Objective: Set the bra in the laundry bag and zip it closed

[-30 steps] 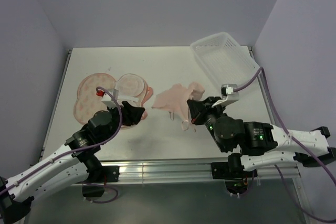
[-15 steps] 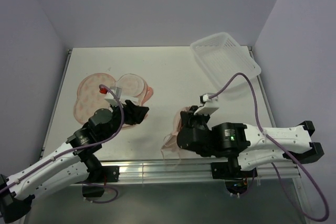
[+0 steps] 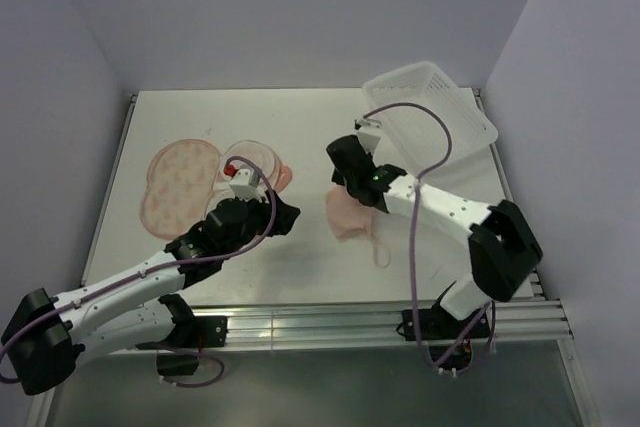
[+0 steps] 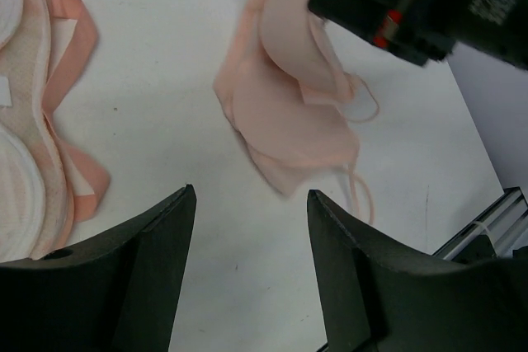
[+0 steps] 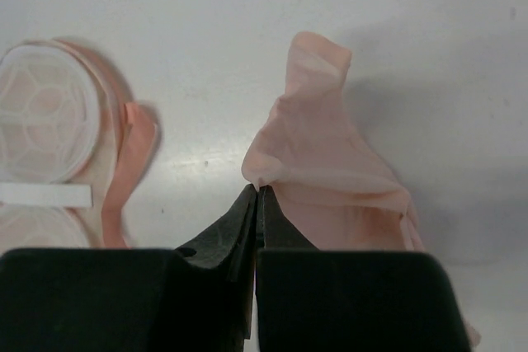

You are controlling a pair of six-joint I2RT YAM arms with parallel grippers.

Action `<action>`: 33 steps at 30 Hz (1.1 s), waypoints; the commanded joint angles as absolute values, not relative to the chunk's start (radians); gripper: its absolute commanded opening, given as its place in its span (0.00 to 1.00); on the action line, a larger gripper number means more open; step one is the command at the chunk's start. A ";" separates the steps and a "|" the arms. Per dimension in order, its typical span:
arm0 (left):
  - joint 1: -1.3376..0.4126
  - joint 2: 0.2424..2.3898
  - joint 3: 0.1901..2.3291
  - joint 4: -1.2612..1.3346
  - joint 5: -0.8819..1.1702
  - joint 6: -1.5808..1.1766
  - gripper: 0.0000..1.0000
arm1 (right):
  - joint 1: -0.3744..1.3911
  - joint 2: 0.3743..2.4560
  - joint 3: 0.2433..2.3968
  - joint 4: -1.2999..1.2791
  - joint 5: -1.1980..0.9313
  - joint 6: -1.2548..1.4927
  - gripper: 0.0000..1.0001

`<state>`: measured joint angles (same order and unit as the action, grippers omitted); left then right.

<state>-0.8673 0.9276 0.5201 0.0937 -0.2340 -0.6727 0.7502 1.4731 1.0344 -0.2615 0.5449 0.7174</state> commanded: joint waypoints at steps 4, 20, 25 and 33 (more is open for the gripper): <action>-0.862 1.005 0.552 0.236 -0.212 -0.653 0.65 | 0.669 1.705 1.199 -0.114 0.390 0.655 0.00; -0.896 1.087 0.480 0.501 -0.179 -0.508 0.76 | 0.768 1.131 0.979 -0.133 0.466 0.683 0.00; -0.985 1.164 0.508 0.619 -0.225 -0.426 0.86 | 0.831 1.003 0.954 -0.189 0.514 0.710 0.00; -1.115 1.304 0.540 0.742 -0.184 -0.417 0.97 | 0.969 0.893 0.948 -0.314 0.618 0.802 0.00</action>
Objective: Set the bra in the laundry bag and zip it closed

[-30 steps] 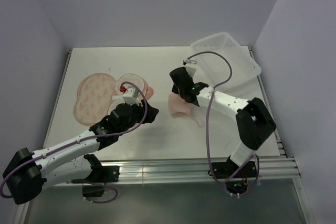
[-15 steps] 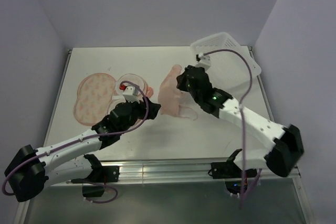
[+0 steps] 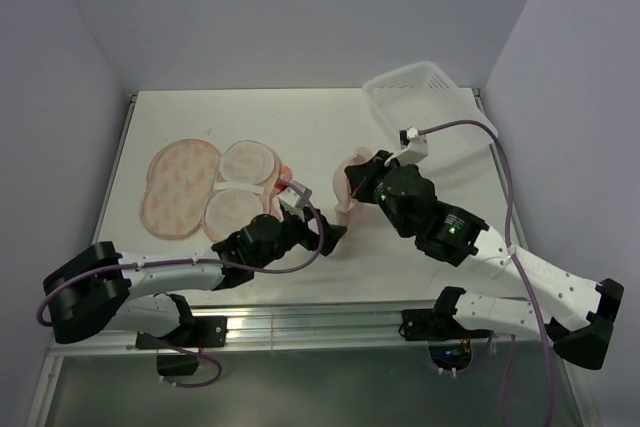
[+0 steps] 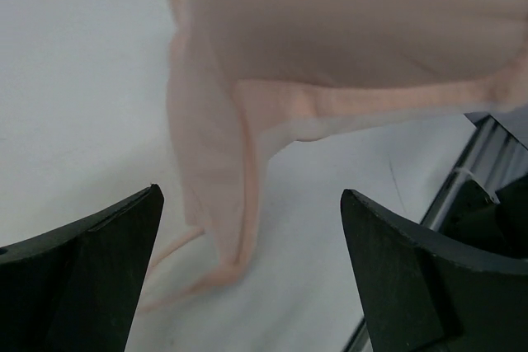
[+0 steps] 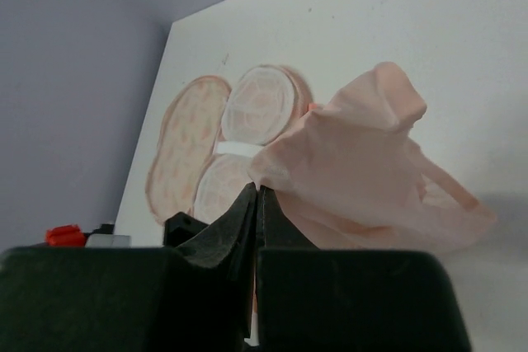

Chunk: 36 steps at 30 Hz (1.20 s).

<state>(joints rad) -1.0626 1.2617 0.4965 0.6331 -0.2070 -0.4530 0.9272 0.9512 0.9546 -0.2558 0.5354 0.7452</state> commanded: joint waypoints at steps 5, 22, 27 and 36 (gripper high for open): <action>-1.144 1.423 0.566 0.771 -0.210 -0.419 0.96 | 1.074 0.807 0.920 -0.395 0.705 0.868 0.00; -1.293 1.411 0.391 1.052 -0.084 -0.736 0.40 | 1.099 0.928 0.959 -0.540 0.795 0.893 0.00; -1.290 1.417 0.345 1.017 -0.239 -0.784 0.99 | 0.916 1.092 0.908 -0.364 0.640 0.824 0.00; -1.269 1.204 0.350 0.600 -0.520 -0.795 0.99 | 0.729 1.526 1.057 -0.183 0.446 0.713 0.00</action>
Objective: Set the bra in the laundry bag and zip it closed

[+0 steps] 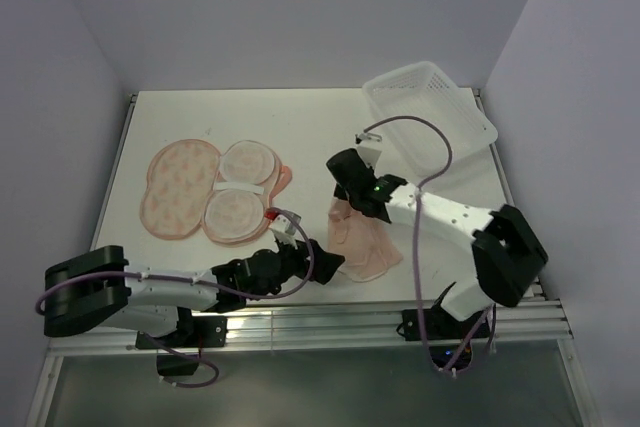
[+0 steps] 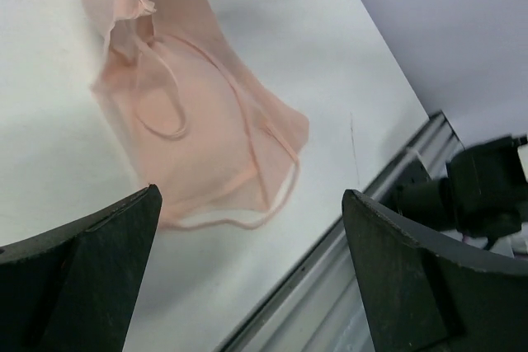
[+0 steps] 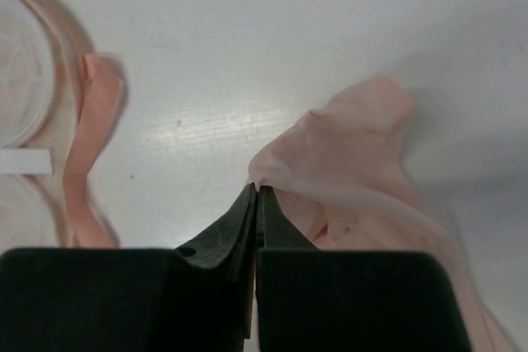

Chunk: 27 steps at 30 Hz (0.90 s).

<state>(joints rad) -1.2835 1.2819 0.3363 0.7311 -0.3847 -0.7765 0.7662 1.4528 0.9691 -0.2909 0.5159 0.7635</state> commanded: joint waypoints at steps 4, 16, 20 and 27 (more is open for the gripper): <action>-1.174 1.122 0.341 0.493 -0.479 -0.816 0.99 | 0.689 1.646 1.191 -0.189 0.382 0.667 0.29; -0.959 1.265 0.521 0.439 -0.204 -0.758 0.80 | 0.489 1.626 1.157 -0.235 -0.044 0.267 0.66; -0.986 1.322 0.520 0.446 -0.178 -0.788 0.77 | 0.408 1.673 1.152 -0.245 -0.218 0.144 0.77; -1.071 1.433 0.511 0.460 -0.199 -0.865 0.80 | 0.382 1.816 1.284 -0.334 -0.363 -0.115 0.89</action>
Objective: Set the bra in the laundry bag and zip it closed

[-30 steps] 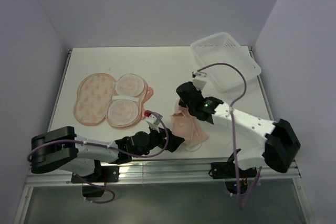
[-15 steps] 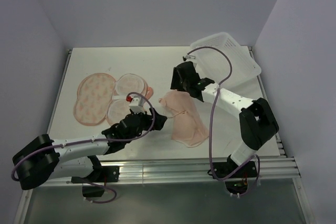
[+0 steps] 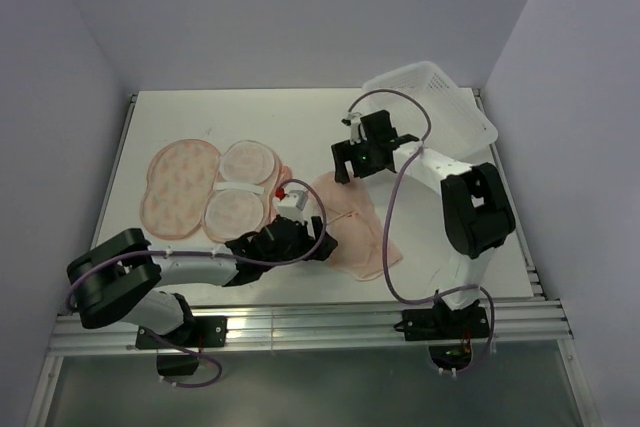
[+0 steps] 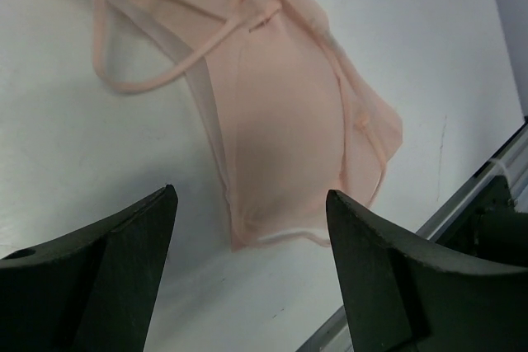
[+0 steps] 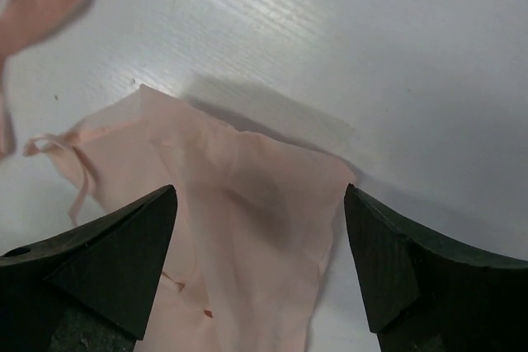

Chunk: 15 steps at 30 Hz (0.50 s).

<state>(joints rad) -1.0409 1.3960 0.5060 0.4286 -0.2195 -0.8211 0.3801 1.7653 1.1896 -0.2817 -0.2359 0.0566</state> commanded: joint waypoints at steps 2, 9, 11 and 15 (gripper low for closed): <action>-1.089 1.486 0.521 0.477 -0.201 -0.876 0.80 | 0.379 1.887 1.322 -0.403 -0.388 -0.181 0.91; -1.100 1.580 0.541 0.485 -0.203 -0.877 0.77 | 0.351 2.002 1.465 -0.492 -0.434 -0.224 0.94; -1.100 1.595 0.546 0.485 -0.199 -0.879 0.73 | 0.338 2.025 1.505 -0.518 -0.484 -0.229 0.95; -1.100 1.631 0.548 0.483 -0.207 -0.891 0.45 | 0.318 2.109 1.548 -0.600 -0.564 -0.203 0.86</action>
<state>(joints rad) -1.0939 1.5970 0.5343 0.4931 -0.2070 -0.8822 0.3378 2.0533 1.4933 -0.5144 -0.4759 -0.1928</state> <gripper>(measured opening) 0.537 0.892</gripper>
